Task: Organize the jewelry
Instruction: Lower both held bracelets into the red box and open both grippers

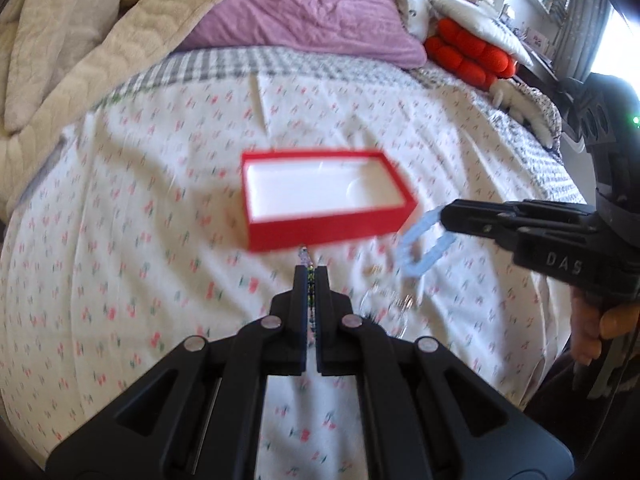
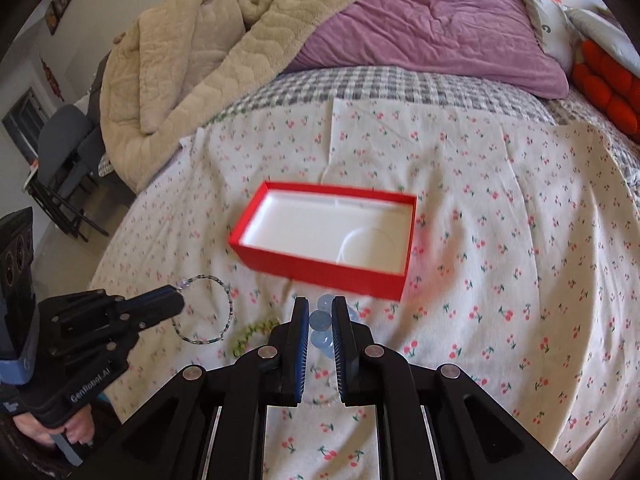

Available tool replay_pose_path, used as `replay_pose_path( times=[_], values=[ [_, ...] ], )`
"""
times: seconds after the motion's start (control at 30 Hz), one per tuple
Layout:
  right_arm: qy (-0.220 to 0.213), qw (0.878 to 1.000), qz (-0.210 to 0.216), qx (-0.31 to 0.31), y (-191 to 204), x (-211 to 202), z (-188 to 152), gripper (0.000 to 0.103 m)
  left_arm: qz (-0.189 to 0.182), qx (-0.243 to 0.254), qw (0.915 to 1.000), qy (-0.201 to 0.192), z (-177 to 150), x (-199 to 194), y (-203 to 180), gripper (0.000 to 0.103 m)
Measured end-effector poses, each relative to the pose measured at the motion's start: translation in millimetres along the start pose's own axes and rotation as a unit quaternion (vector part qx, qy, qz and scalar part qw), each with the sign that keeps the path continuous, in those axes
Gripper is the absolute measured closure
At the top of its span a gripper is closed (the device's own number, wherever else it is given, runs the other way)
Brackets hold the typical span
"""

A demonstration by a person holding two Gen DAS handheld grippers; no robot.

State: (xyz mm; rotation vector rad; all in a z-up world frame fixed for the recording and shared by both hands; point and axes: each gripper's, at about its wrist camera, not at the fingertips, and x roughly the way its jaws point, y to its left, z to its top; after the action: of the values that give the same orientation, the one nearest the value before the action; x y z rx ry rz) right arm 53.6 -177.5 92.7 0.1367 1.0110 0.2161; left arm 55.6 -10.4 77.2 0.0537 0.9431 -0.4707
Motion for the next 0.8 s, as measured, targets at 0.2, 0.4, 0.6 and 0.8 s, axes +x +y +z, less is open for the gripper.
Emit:
replay_pose_path(
  times=[0.2, 0.4, 0.6, 0.8],
  values=[
    [-0.036, 0.999, 0.010, -0.004, 10.3, -9.2, 37.2, 0.091, -0.026, -0.016, 0.9994, -0.018, 35.9, 13.6, -1.3, 0.100],
    [-0.043, 0.999, 0.015, 0.002, 7.2, 7.1, 63.1, 0.091, -0.063, -0.034, 0.9970, -0.029, 57.4, 44.7, 8.7, 0.100],
    [-0.019, 0.999, 0.039, 0.013, 4.6, 42.7, 73.2, 0.091, -0.067, -0.063, 0.9958, 0.000, 61.2, 82.0, 25.4, 0.100],
    [0.015, 1.000, 0.001, 0.019, -17.4, 74.0, 65.5, 0.091, -0.001, -0.042, 0.9989, 0.018, 58.8, 99.1, 30.3, 0.100]
  ],
)
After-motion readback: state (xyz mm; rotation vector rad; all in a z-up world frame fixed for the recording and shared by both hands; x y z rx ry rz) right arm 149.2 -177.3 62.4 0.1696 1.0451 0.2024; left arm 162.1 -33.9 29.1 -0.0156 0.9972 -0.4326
